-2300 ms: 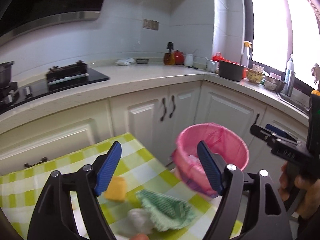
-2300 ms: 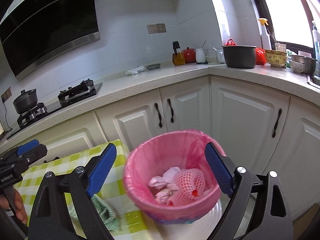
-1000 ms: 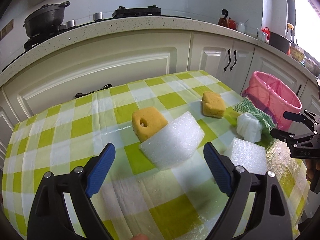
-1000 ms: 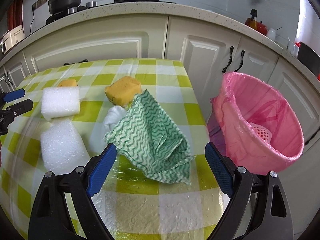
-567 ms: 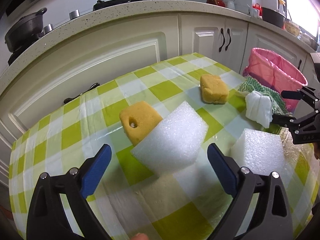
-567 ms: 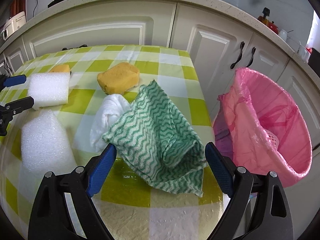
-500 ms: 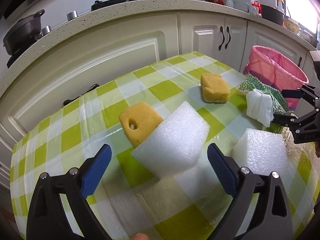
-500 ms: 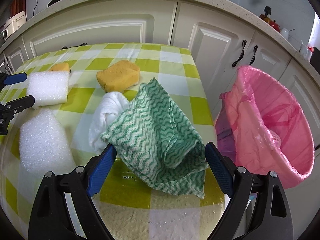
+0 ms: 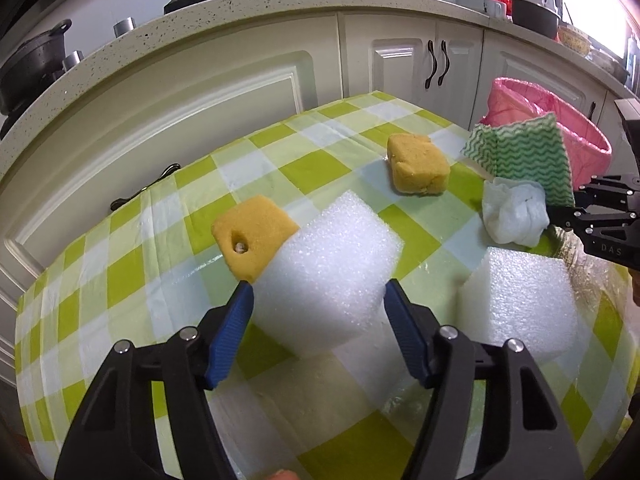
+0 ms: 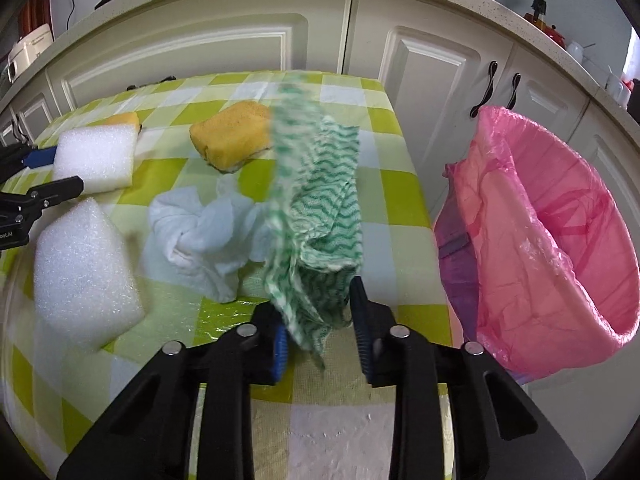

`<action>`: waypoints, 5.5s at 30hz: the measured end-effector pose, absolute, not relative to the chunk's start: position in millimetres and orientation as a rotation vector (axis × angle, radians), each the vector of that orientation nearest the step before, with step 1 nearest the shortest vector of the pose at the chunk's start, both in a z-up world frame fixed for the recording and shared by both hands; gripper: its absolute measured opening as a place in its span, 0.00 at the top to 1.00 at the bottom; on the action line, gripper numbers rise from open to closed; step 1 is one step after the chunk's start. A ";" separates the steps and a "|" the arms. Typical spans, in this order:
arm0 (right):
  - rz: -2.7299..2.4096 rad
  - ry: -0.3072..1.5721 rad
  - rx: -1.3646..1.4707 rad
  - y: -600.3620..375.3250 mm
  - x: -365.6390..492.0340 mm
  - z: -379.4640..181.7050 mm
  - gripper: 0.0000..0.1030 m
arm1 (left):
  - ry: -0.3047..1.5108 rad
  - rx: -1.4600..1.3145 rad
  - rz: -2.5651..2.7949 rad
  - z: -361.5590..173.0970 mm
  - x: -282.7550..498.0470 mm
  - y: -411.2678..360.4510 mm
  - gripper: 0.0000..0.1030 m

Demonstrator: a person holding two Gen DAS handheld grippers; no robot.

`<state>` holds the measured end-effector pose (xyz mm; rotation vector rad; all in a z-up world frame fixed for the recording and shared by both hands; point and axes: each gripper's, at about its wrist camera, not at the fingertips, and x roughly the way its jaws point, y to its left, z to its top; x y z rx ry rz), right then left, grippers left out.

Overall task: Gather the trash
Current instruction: 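Grasp the green wavy-striped cloth with the right tool while the left tool approaches a white foam block, then lift the green cloth with the right tool while the left tool grasps a white foam block, then carry the cloth and foam block over the pink bin and open both tools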

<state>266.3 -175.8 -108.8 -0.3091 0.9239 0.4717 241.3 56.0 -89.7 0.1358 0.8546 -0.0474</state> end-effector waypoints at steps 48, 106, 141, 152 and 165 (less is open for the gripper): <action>0.471 0.795 -0.159 -211.7 223.5 -45.7 0.84 | 0.839 0.004 -0.076 -75.3 184.5 65.9 0.19; 0.194 0.649 0.013 -333.8 282.4 16.5 0.84 | 0.629 0.085 -0.239 36.9 321.0 -134.4 0.42; 0.082 0.713 0.023 -400.3 362.8 -1.7 0.74 | 0.741 0.046 -0.375 15.5 425.2 -237.3 0.31; 0.087 0.717 0.040 -390.4 349.6 -4.6 0.67 | 0.721 0.006 -0.341 20.8 406.2 -211.8 0.31; 0.099 0.652 0.059 -363.3 295.7 10.3 0.35 | 0.677 -0.029 -0.244 27.8 350.4 -132.6 0.23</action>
